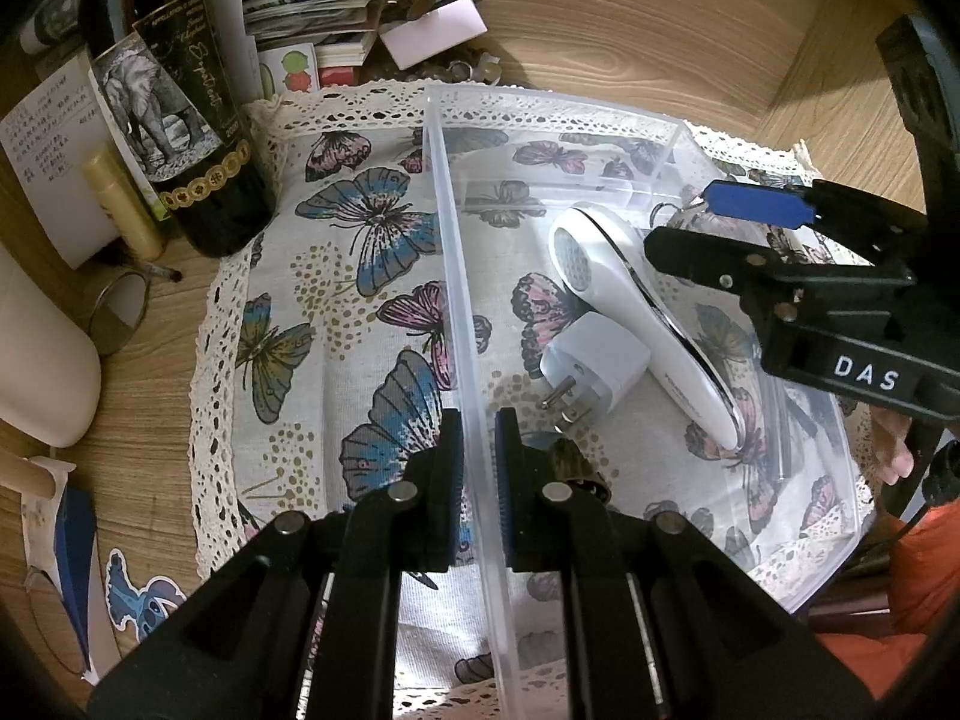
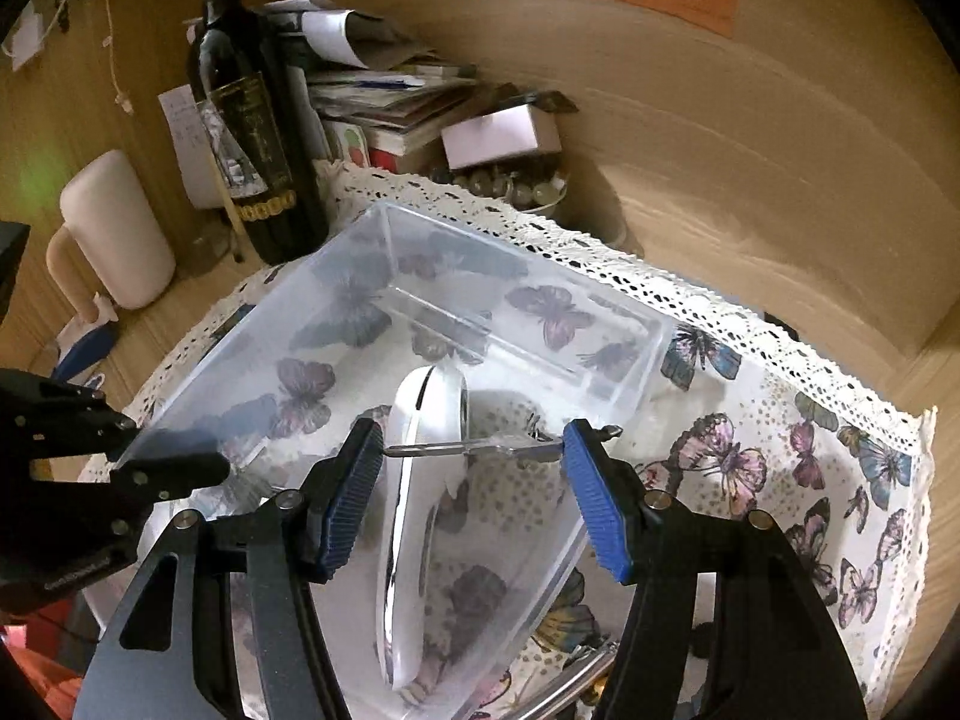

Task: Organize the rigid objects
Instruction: 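Carry the silver keys into the clear box with the right tool and release, then reach the right tool to the black ball-head mount and grasp it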

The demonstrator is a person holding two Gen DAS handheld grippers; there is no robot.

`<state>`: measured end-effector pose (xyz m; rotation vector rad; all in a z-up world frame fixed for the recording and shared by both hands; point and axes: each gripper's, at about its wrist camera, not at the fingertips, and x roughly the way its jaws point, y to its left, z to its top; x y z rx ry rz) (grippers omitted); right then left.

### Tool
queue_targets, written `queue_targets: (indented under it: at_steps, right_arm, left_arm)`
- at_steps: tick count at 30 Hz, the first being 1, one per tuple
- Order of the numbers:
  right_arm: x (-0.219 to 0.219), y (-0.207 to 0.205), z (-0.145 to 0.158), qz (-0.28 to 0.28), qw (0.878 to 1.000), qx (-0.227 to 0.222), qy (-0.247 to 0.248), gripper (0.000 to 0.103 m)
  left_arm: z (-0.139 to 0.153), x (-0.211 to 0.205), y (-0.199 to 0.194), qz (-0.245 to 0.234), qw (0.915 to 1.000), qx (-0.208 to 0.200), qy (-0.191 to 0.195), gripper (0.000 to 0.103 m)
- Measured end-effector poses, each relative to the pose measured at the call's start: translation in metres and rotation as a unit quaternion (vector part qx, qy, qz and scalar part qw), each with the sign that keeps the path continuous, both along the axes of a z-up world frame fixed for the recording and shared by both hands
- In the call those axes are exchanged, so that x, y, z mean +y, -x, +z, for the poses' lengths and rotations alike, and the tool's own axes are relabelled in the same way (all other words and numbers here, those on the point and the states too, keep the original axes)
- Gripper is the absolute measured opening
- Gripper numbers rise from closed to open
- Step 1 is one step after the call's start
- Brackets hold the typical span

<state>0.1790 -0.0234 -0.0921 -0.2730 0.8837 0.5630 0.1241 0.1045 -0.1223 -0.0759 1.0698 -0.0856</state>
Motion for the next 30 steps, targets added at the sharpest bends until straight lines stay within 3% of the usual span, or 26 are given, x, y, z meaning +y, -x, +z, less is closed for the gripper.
queue_targets:
  at_steps: [10, 21, 26, 30]
  right_arm:
    - [-0.006, 0.006, 0.012, 0.004, 1.0, -0.011, 0.001, 0.059]
    - [-0.07, 0.013, 0.053, -0.096, 0.993, -0.067, -0.021, 0.06]
    - [-0.103, 0.016, 0.039, -0.145, 0.988, -0.047, -0.016, 0.06]
    - [-0.127, 0.017, 0.006, -0.188, 0.982, -0.009, -0.007, 0.06]
  left_arm:
    - [-0.001, -0.001, -0.001, 0.0, 1.0, 0.001, -0.001, 0.01]
    - [-0.001, 0.0, -0.001, 0.0, 1.0, 0.001, 0.0, 0.01]
    - [-0.001, 0.0, -0.001, 0.0, 1.0, 0.0, 0.0, 0.01]
    - [-0.001, -0.001, 0.0, -0.001, 1.0, -0.001, 0.0, 0.01]
